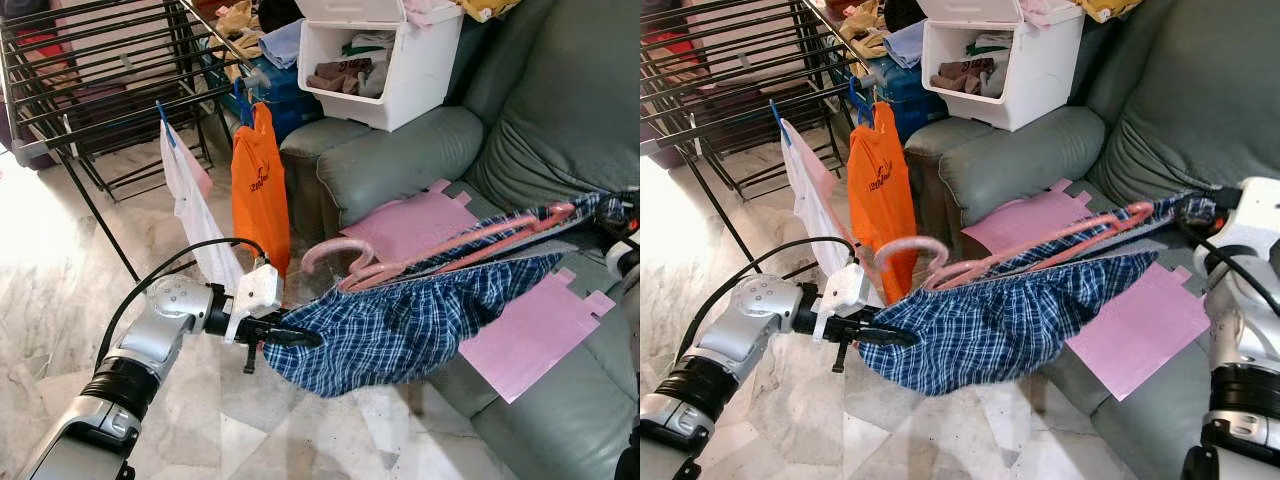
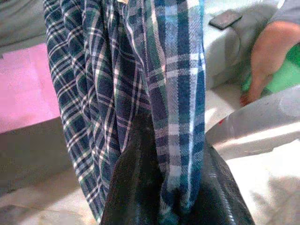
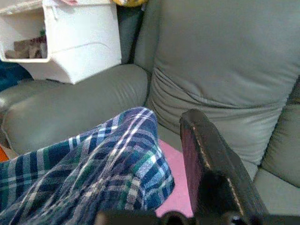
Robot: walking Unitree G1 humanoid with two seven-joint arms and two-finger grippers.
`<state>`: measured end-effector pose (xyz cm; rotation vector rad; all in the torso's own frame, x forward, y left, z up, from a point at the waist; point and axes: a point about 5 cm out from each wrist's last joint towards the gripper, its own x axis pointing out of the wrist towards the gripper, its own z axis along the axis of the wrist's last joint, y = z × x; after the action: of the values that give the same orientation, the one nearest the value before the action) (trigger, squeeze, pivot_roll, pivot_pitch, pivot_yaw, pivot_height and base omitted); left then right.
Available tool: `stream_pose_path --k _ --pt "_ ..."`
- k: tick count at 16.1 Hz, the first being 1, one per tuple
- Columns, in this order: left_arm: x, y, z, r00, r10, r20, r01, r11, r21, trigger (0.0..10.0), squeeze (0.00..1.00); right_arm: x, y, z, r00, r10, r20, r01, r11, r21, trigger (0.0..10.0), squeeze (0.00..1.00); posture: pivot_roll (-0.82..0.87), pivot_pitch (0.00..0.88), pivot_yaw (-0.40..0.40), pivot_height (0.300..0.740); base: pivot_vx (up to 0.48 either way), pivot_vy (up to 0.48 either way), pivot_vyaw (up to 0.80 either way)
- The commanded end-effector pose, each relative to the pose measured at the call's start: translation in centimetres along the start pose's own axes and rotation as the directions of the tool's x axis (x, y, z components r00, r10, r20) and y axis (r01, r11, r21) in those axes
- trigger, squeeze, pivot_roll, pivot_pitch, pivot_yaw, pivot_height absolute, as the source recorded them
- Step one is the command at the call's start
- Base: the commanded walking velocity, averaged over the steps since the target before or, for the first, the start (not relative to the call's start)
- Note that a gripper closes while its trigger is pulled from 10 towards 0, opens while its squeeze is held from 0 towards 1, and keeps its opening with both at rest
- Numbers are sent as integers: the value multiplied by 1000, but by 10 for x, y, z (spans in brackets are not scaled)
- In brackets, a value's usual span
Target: Hang hanger
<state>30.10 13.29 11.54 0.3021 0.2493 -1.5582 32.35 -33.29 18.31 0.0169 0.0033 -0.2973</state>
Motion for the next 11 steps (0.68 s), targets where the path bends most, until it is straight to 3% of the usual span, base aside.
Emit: stream_pose_path --k 1,2,5,6,8,11 --pt "-15 -5 -10 999 -11 -42 8 998 -69 10000 0 2 -14 20 995 -74 72 74 997 -7 706 0 -103 12 46 740 0 0 0" --pt "-13 -13 -12 994 -94 -57 88 991 -100 10000 0 4 -13 19 995 -67 67 68 998 -9 824 0 -102 10 48 740 0 0 0" --pt "-9 -21 -19 979 -171 -108 158 980 -120 10000 0 9 -8 22 996 -51 74 51 999 -9 941 0 -95 8 48 740 0 0 0" --pt "-5 -24 -30 965 -209 -160 184 970 -160 10000 0 15 1 30 995 -24 98 24 1000 -5 706 0 -99 5 50 740 0 0 0" --pt "-2 -27 -42 948 -230 -218 186 961 -204 10000 0 19 10 39 992 10 126 -8 1000 -14 784 0 -101 4 50 740 0 0 0" --pt "3 -26 -48 932 -240 -272 186 960 -209 10000 0 22 15 42 991 30 133 -28 999 -20 824 0 -103 5 51 740 0 0 0"
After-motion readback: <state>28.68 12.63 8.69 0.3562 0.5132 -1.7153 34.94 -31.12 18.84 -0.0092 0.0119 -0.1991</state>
